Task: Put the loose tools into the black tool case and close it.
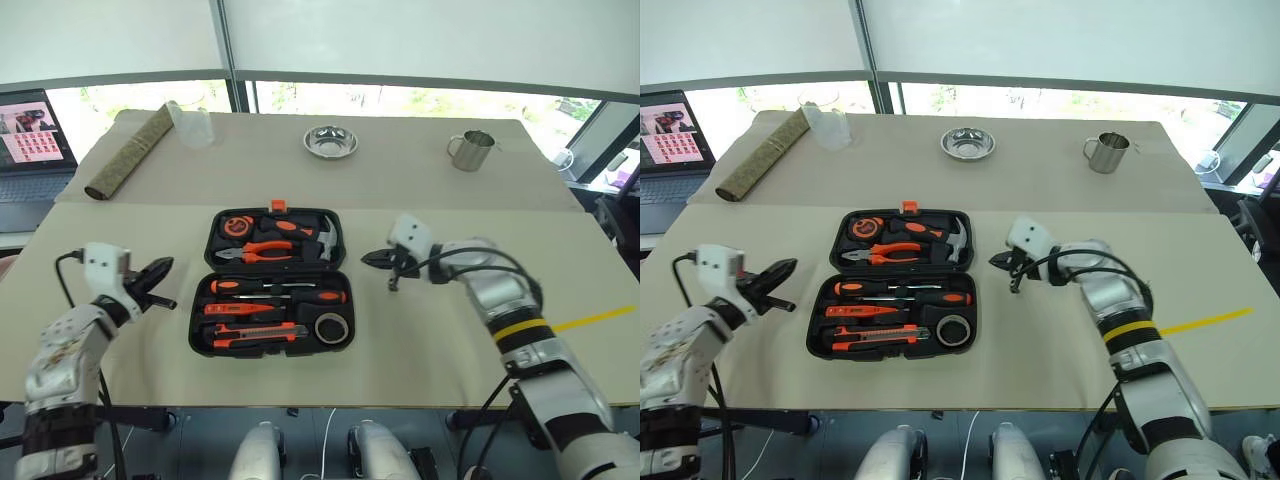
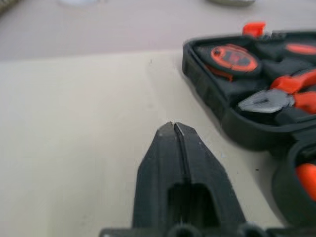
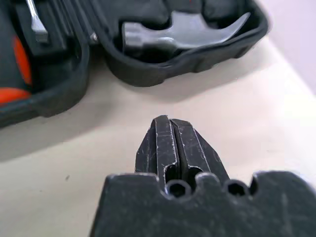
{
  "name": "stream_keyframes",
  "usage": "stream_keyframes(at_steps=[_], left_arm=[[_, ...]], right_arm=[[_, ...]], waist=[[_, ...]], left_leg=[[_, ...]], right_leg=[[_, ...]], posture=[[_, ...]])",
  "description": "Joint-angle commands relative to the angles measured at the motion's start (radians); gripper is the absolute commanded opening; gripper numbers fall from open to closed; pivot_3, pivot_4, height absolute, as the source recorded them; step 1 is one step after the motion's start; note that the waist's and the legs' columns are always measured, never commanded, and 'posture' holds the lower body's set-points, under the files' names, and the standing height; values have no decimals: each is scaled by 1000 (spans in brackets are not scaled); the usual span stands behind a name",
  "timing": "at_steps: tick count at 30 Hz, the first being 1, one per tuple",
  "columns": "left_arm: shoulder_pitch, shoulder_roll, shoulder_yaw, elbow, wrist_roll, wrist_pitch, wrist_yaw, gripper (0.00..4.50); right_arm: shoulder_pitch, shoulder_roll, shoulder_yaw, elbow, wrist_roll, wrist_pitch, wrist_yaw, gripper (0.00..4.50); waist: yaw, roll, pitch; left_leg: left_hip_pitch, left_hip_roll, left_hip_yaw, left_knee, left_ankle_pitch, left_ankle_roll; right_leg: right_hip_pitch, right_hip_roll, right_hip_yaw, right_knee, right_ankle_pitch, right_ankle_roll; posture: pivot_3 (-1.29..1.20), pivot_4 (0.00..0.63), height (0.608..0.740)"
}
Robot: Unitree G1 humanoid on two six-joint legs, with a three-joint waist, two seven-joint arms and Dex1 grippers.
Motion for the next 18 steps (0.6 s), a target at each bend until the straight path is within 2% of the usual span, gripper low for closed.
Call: stream_keyframes(at_steps=[1, 8, 14, 18], left_arm=[[-37, 8, -36, -21, -7, 70, -31, 69], [-96, -1, -101, -15, -43, 200, -118, 69], [-118, -1, -139, -33, -39, 232, -183, 69], [-98, 6, -141, -83, -27, 253, -166, 69]], right_arm=[[4, 34, -1, -44, 2, -34, 8, 0], [119, -13, 34, -263, 24, 74, 130, 0], [217, -52, -8, -445, 50, 202, 105, 0], [260, -99, -55, -489, 42, 206, 84, 0]], waist=[[0, 0, 0], [7, 0, 0], [10, 0, 0], [13, 0, 0]], left_leg=[[0, 0, 0, 0, 0, 0], [0, -1, -1, 0, 0, 0], [0, -1, -1, 0, 0, 0], [0, -2, -1, 0, 0, 0]], right_leg=[[0, 0, 0, 0, 0, 0], [1, -1, -1, 0, 0, 0], [1, -1, -1, 0, 0, 0], [1, -1, -1, -1, 0, 1]], posture=[[0, 150, 740], [0, 150, 740], [0, 150, 740], [0, 150, 740]])
